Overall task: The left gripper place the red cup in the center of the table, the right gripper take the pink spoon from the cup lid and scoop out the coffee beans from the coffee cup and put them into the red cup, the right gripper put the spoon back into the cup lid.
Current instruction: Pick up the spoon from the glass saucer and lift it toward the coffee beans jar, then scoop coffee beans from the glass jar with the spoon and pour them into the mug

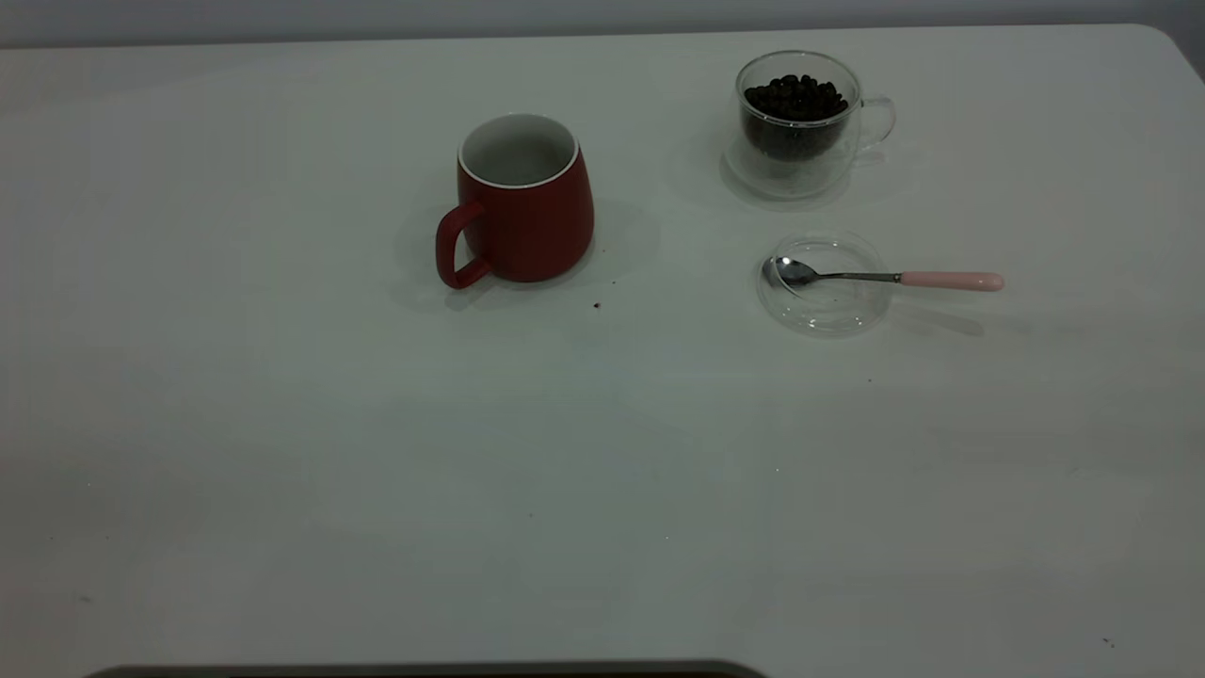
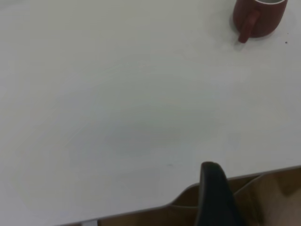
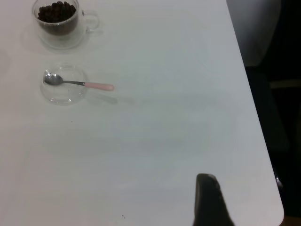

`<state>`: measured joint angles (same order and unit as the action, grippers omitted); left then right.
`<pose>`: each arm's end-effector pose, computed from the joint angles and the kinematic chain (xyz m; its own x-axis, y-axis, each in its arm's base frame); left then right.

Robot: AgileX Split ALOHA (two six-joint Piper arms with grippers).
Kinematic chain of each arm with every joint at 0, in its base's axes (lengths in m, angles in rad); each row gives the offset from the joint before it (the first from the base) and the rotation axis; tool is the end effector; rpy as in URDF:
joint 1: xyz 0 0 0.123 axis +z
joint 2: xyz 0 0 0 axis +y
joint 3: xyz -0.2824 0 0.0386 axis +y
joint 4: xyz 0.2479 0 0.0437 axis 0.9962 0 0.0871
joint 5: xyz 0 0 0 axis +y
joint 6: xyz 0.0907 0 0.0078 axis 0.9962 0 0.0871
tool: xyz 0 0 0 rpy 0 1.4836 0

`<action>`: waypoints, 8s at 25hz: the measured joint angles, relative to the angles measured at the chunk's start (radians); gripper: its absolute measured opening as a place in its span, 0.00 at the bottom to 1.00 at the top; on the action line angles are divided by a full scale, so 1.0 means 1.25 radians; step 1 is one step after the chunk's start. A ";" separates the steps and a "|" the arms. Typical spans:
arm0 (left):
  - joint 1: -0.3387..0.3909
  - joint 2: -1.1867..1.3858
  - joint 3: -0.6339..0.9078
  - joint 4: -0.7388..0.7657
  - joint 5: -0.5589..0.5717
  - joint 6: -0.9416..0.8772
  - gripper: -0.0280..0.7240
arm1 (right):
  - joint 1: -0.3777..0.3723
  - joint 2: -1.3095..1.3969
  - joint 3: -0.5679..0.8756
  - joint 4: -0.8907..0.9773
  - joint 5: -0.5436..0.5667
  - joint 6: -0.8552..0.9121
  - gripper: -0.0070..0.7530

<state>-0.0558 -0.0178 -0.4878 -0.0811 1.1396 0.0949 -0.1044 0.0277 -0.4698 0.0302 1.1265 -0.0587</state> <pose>-0.0101 -0.0061 0.2676 -0.5099 0.0893 -0.8556 0.1498 0.9886 0.0139 -0.0004 0.0025 0.2637 -0.5623 0.0130 -0.8268 0.0561 0.9982 -0.0225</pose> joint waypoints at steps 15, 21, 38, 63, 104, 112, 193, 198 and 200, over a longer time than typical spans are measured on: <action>0.000 0.000 0.001 0.001 0.000 -0.008 0.69 | 0.000 0.000 0.000 0.000 0.000 0.000 0.65; 0.000 0.000 0.001 0.001 0.000 -0.008 0.69 | 0.000 0.000 0.000 0.000 0.000 0.000 0.65; 0.000 0.000 0.001 0.001 0.000 -0.008 0.69 | 0.000 0.000 0.000 0.009 0.000 0.000 0.65; 0.000 0.000 0.001 0.001 0.000 -0.009 0.69 | 0.000 0.887 -0.174 0.612 -0.207 -0.334 0.94; 0.000 0.000 0.001 0.001 0.000 -0.009 0.69 | -0.074 1.797 -0.235 1.416 -0.328 -1.134 0.92; 0.000 0.000 0.001 0.000 0.000 -0.009 0.69 | -0.086 1.874 -0.313 1.417 -0.271 -1.170 0.91; 0.000 0.000 0.001 0.000 0.000 -0.011 0.69 | -0.069 1.826 -0.733 1.049 -0.226 -0.930 0.16; 0.000 0.000 0.001 0.000 0.000 -0.011 0.69 | -0.044 1.881 -0.793 1.048 -0.238 -0.912 0.16; 0.000 0.000 0.001 0.000 0.000 -0.011 0.69 | -0.043 1.897 -0.808 1.048 -0.238 -0.908 0.16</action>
<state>-0.0558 -0.0178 -0.4869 -0.0812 1.1396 0.0813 -0.1581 2.3987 -1.4796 1.3404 0.8291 -1.1935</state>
